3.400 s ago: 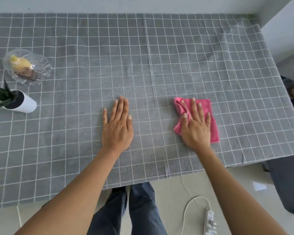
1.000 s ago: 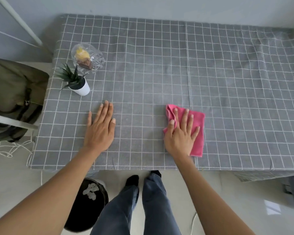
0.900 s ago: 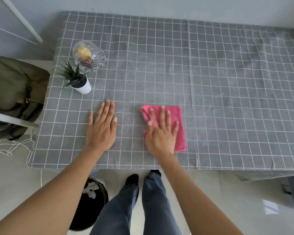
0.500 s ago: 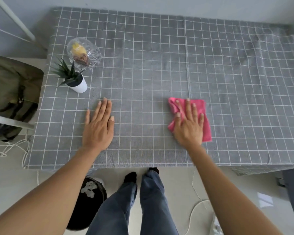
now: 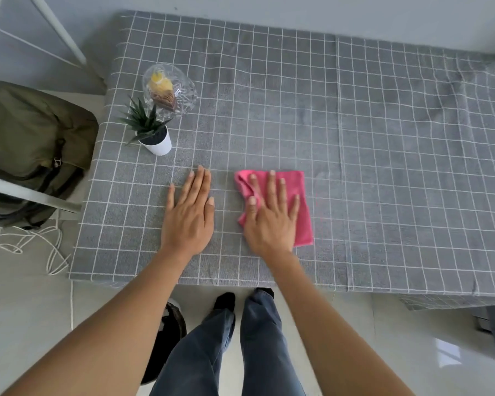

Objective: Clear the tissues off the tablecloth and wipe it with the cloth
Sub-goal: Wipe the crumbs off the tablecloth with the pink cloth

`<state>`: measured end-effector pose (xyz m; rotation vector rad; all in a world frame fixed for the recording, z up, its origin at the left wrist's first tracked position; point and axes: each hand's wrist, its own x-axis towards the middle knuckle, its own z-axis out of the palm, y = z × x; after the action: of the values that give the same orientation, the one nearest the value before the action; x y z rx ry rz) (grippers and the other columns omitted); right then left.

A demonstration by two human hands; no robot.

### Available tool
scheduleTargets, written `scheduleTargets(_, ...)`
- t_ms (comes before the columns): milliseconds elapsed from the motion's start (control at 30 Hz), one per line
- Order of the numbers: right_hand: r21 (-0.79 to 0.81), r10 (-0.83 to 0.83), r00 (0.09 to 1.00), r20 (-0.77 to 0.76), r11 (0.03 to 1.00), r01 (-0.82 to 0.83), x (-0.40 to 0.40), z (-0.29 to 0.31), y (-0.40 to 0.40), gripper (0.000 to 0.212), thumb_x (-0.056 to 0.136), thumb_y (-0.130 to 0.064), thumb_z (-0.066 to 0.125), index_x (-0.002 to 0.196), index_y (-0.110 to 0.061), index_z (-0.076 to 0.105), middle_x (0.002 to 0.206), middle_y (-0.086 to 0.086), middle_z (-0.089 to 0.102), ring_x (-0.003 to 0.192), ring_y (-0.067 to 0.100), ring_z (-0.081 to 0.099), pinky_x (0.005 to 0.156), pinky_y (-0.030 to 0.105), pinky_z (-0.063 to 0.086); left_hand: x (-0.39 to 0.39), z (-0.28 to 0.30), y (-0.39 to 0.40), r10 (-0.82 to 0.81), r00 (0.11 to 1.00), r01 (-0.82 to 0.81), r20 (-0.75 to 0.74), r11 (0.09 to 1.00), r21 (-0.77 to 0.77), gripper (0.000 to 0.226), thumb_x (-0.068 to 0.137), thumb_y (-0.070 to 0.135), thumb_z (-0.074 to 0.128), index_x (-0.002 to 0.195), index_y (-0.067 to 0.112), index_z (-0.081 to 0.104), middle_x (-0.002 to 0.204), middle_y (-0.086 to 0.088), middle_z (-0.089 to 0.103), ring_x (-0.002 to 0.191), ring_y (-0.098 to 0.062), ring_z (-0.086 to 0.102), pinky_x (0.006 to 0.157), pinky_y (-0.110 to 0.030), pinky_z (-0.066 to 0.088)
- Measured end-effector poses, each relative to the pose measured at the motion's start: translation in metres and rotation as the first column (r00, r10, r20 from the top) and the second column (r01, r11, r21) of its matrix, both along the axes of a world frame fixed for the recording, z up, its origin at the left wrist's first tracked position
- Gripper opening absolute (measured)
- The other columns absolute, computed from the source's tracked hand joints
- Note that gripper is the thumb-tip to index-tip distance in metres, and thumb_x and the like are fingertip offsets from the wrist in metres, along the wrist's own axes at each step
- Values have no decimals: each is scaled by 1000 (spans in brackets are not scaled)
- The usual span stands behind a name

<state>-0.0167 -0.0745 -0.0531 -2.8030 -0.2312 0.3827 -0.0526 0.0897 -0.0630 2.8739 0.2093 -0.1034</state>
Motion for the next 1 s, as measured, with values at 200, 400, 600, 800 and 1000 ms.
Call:
scheduleTargets(200, 36, 148, 988, 33, 988, -149, 1, -2, 3, 53, 96, -51, -5, 148, -45, -9, 159, -12, -14, 146, 12, -18, 116, 42, -18, 0, -1, 2, -9, 1000, 9, -2, 1000, -9, 57, 99, 35, 6, 153, 21, 1, 160, 8, -5, 147, -6, -9, 120, -41, -5)
scheduleTargets(400, -86, -60, 998, 32, 994, 63, 49, -7, -85, 50, 92, -56, -12, 139, -48, -27, 157, -10, -20, 146, 16, -18, 115, 43, -17, 0, 0, 2, -13, 1000, 12, -13, 999, -30, 57, 98, 36, 3, 153, 22, -3, 160, 8, -7, 146, -7, -11, 119, -41, -7)
scheduleTargets(600, -75, -312, 950, 16, 947, 313, 67, -3, -128, 51, 100, -49, 6, 147, -36, -8, 161, -10, -10, 147, 13, -10, 118, 44, -11, -1, 1, 2, -7, 1000, 7, -10, 1000, -17, 57, 98, 36, 1, 152, 21, -5, 159, 8, -9, 146, -7, -12, 119, -41, -7)
scheduleTargets(800, 25, -586, 810, 8, 810, 586, 60, -3, -54, 53, 100, -48, 6, 152, -39, -3, 161, -3, -13, 147, 18, -15, 116, 53, -10, -1, -2, 2, -3, 1000, 3, 5, 1000, -8, 57, 98, 36, 2, 153, 20, -3, 160, 7, -8, 147, -9, -10, 119, -42, -6)
scheduleTargets(1000, 23, -194, 980, 40, 981, 193, 33, -5, 15, 52, 98, -51, 2, 148, -42, -12, 159, -3, -18, 145, 18, -20, 112, 47, -21, -1, -3, 0, 7, 1000, -7, 14, 1000, 1, 57, 99, 36, 4, 153, 21, 1, 160, 7, -4, 147, -8, -7, 119, -41, -7)
